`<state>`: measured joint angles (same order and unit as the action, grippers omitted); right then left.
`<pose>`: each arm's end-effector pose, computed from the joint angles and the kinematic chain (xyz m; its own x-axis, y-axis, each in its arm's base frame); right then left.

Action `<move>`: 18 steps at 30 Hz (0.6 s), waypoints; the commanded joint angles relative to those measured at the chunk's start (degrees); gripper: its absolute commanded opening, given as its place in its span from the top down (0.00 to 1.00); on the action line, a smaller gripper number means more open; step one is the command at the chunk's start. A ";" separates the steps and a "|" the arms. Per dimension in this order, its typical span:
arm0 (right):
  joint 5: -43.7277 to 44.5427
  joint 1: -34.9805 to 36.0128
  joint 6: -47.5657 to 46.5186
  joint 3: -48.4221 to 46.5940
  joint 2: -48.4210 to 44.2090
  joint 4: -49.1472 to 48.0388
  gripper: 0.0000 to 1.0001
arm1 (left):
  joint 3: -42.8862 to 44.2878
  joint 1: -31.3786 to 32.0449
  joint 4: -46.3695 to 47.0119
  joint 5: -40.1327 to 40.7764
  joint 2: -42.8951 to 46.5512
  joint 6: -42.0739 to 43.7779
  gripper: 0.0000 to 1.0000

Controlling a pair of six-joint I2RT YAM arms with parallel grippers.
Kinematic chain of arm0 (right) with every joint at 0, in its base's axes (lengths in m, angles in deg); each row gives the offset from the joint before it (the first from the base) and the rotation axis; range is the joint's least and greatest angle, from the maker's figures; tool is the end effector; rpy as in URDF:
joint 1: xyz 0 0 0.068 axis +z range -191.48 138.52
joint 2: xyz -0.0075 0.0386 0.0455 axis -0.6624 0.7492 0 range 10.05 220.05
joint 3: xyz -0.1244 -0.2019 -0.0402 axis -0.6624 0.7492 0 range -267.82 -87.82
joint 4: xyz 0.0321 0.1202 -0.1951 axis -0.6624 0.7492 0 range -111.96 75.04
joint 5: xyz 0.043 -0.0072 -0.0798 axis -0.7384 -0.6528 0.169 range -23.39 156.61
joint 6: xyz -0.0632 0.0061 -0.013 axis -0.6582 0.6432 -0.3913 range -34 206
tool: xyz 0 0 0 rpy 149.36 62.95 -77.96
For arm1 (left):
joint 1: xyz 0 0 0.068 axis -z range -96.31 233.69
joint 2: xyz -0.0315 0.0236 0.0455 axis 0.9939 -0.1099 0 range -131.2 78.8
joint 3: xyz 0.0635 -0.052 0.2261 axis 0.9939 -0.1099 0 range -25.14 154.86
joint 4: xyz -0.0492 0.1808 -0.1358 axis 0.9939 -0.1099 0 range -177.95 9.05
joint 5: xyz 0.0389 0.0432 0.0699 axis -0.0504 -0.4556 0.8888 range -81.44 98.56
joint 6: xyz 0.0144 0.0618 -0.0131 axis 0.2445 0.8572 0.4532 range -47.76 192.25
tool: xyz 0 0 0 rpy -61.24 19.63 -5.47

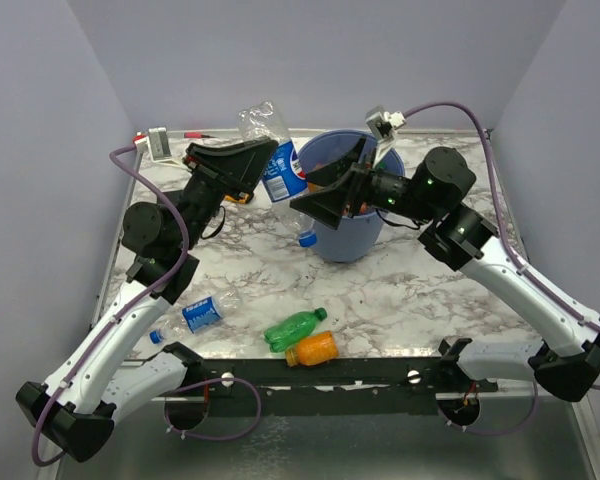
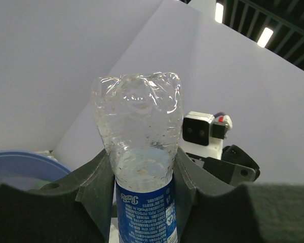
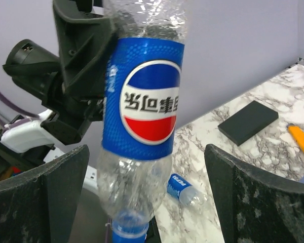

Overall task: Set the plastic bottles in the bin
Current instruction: Pick up the plastic bottle at the center of the board.

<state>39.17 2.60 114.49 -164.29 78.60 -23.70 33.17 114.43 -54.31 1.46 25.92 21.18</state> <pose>0.1672 0.1943 0.4367 -0.3443 0.2560 -0.9033 -0.8870 0.2268 0.4023 0.1620 -0.1037 0.4430 -0.1779 -0.7923 -0.5836 0.7301 0.2913 -0.6181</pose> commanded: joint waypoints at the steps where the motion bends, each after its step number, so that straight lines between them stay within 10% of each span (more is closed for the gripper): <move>1: 2.86 2.12 0.00 -4.41 5.30 -1.69 0.03 | -0.93 0.02 5.29 -4.26 -0.36 -2.11 0.73; 12: 1.66 2.33 0.69 -5.70 7.86 -5.11 0.59 | -3.62 0.15 5.36 -5.70 0.14 -1.05 0.56; 16: 6.07 2.33 -3.57 -5.67 5.51 -1.72 0.63 | -4.14 0.11 4.67 -5.11 0.74 0.57 0.03; 18: 12.87 2.33 -7.42 -3.77 2.50 -0.99 0.64 | -5.26 0.16 3.49 -2.16 2.41 1.81 0.01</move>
<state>41.94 5.06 114.10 -168.16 85.90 -25.71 29.84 114.21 -49.96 -1.33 25.70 21.37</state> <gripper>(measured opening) 0.533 0.951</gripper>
